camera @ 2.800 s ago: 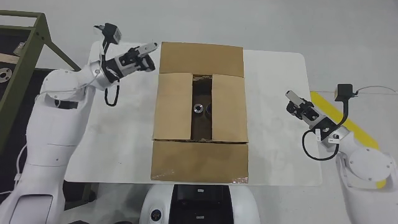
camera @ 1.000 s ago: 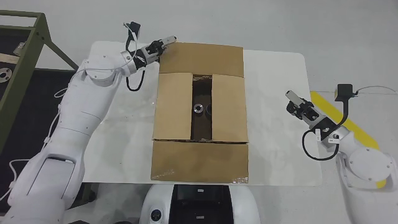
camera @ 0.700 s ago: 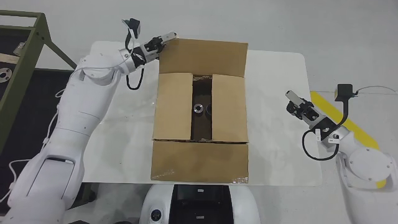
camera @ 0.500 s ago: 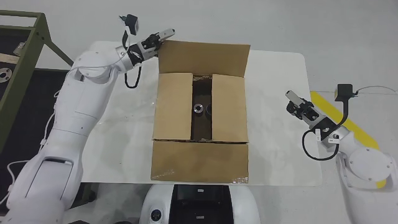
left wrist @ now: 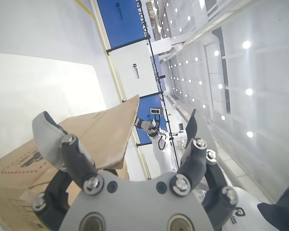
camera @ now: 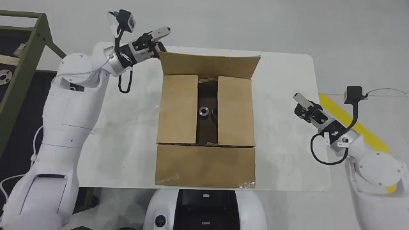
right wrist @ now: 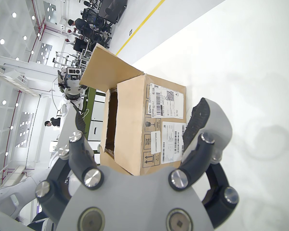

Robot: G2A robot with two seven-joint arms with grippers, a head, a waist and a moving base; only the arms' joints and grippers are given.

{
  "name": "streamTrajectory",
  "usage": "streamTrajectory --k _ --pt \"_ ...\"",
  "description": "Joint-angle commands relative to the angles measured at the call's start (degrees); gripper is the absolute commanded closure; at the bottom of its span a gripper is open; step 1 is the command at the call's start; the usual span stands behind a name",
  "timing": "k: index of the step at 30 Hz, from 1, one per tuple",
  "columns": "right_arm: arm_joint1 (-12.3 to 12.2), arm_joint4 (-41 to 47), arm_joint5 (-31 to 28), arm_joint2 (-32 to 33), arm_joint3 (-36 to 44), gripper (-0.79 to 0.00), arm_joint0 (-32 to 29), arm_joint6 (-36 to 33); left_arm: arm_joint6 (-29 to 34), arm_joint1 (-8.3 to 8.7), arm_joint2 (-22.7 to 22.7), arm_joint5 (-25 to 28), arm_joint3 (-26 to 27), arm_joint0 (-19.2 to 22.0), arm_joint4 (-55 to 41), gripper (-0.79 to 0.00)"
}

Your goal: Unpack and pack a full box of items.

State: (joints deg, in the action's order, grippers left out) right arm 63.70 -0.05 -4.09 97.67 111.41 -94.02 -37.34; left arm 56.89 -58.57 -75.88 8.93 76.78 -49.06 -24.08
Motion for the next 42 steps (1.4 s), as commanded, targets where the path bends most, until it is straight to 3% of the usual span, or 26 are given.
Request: streamTrajectory --k 1,12,22,42 --pt "0.0 0.0 0.0 0.0 0.0 -0.785 0.0 0.0 1.4 0.26 -0.6 -0.2 1.5 -1.1 0.1 -0.785" --pt "0.0 0.0 0.0 0.0 0.0 -0.785 0.0 0.0 6.8 1.61 -4.8 -0.5 8.2 -7.5 -1.0 -0.785" --pt "0.0 0.0 0.0 0.0 0.0 -0.785 0.0 0.0 11.0 2.59 -7.0 -1.7 10.9 -12.5 -0.7 -0.785" --pt "0.0 0.0 0.0 0.0 0.0 -0.785 0.0 0.0 9.2 3.10 -5.5 -1.9 11.1 -14.3 3.8 -0.785"
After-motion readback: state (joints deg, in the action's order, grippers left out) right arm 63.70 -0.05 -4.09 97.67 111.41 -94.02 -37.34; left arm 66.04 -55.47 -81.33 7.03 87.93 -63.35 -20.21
